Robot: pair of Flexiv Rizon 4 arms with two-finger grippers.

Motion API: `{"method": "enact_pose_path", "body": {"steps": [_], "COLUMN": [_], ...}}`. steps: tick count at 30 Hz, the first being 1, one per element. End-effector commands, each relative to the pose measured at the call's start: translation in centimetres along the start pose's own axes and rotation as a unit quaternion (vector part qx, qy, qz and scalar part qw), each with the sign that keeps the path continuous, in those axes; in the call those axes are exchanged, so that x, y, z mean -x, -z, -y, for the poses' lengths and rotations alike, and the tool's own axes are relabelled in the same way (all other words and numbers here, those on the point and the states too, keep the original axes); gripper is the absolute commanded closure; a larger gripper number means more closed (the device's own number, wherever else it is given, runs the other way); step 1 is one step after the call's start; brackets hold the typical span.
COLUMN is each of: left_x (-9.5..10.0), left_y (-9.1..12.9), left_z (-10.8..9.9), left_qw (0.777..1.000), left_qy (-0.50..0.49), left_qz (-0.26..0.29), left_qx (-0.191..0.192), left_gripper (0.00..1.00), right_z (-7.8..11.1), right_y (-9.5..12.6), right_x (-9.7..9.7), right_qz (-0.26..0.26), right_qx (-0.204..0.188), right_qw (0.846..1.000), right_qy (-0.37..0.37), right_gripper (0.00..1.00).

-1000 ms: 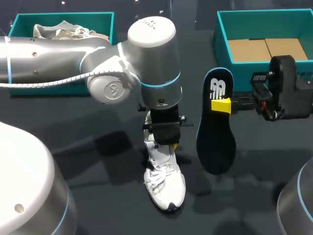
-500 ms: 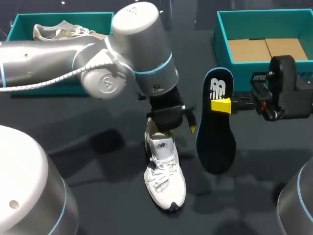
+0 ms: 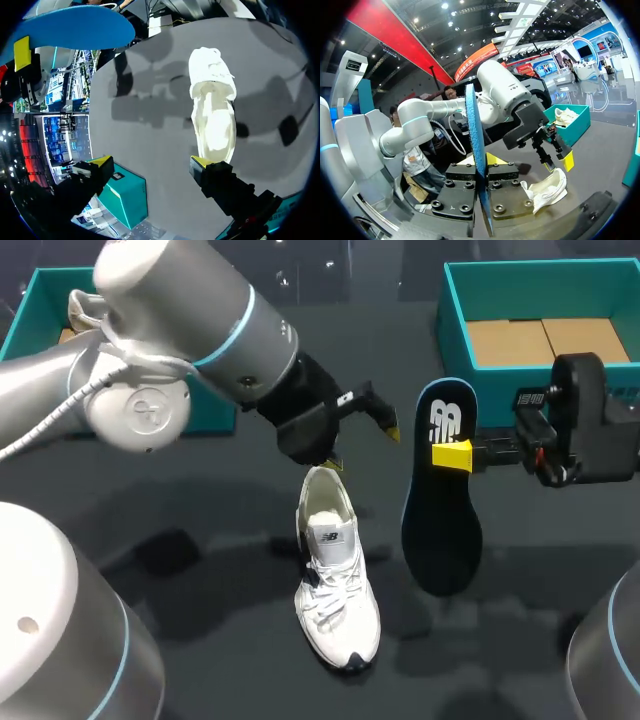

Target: Take the shoe out of the shoebox, open the shoe tongue, remove and reinsert the insole, then place the shoe into the shoebox

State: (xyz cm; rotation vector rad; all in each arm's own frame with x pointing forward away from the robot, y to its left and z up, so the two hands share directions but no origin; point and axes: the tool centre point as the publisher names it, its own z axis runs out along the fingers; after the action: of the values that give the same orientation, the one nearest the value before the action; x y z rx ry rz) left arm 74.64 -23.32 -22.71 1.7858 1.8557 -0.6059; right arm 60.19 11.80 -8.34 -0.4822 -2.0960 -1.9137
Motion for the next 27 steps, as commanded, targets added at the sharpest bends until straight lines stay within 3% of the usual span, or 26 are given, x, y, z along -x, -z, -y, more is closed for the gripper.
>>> {"method": "enact_pose_path", "body": {"steps": [1, 8, 14, 27], "left_x": [-0.9, -0.9, -0.8, -0.9], "left_y": [0.9, 0.9, 2.3, 5.3], "left_z": [0.4, 0.4, -1.1, -1.9], "left_qw": [0.999, 0.999, 0.993, 0.976], "left_qy": [-0.002, -0.002, -0.017, -0.007], "left_qz": [0.053, 0.053, 0.117, 0.216], "left_qx": [0.002, 0.002, 0.006, 0.005], "left_gripper": [0.00, 0.00, 0.00, 0.00], "right_z": [0.1, 0.1, 0.1, 0.1], "right_y": [-0.1, -0.1, -0.1, -0.1], "right_x": [0.0, 0.0, 0.0, 0.0], "right_qz": [0.001, 0.001, 0.001, 0.001], "right_qx": [0.000, 0.000, 0.000, 0.000], "right_qw": [1.000, 1.000, 1.000, 1.000], "right_qy": [0.000, 0.000, 0.000, 0.000], "right_gripper": [1.00, 1.00, 1.00, 1.00]}}
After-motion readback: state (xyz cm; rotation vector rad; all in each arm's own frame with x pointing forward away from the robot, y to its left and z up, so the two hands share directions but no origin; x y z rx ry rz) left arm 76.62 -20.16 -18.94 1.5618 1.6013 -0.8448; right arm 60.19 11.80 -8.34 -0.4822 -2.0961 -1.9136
